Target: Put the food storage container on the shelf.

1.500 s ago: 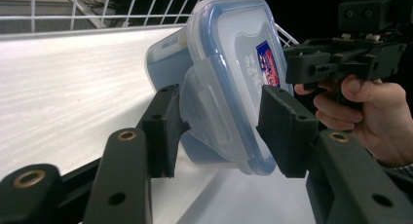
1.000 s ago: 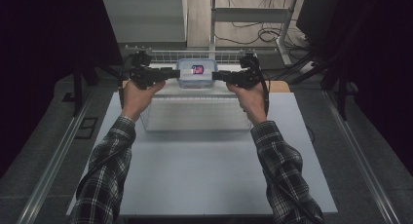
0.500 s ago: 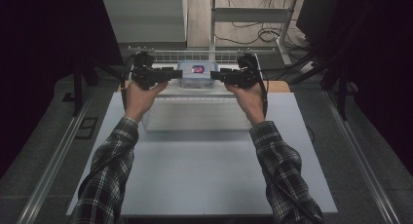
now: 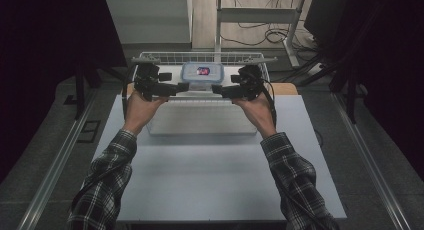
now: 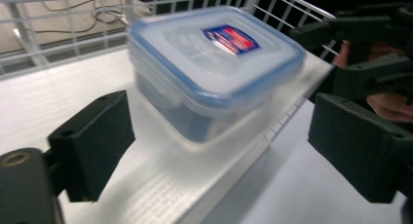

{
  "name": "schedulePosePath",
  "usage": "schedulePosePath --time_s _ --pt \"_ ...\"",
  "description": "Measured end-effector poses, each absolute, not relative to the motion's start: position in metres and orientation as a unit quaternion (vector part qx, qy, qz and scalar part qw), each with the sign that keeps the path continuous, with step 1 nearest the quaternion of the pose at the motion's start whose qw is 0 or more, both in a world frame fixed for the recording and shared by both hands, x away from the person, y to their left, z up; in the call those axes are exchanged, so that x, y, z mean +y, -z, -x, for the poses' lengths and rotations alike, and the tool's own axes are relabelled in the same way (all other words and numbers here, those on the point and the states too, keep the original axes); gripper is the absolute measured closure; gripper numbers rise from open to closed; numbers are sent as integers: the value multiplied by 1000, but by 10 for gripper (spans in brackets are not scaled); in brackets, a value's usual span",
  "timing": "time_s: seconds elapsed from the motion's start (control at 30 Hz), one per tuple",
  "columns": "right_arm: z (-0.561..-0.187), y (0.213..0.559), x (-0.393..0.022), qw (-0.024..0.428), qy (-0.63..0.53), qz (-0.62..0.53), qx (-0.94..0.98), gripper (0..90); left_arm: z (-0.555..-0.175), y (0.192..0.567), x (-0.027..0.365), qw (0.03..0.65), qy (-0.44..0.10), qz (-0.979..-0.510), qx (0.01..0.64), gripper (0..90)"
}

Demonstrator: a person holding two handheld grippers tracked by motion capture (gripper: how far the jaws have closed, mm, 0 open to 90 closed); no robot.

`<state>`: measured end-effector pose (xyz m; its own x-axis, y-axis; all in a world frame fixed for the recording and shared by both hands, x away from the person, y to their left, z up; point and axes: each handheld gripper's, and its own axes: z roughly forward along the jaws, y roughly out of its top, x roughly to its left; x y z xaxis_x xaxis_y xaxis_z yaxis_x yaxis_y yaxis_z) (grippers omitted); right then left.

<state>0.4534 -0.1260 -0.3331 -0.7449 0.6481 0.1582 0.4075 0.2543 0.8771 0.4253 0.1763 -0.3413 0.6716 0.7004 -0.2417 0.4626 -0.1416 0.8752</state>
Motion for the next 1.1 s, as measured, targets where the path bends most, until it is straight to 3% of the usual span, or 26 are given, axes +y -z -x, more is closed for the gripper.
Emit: schedulePosePath --time_s 0.23,1.1 --pt "-446 337 -126 127 -501 -332 789 38 -413 346 175 527 -121 -753 374 51" --pt "-401 353 -133 136 -500 -297 802 10 -358 363 171 550 -138 -763 311 6"
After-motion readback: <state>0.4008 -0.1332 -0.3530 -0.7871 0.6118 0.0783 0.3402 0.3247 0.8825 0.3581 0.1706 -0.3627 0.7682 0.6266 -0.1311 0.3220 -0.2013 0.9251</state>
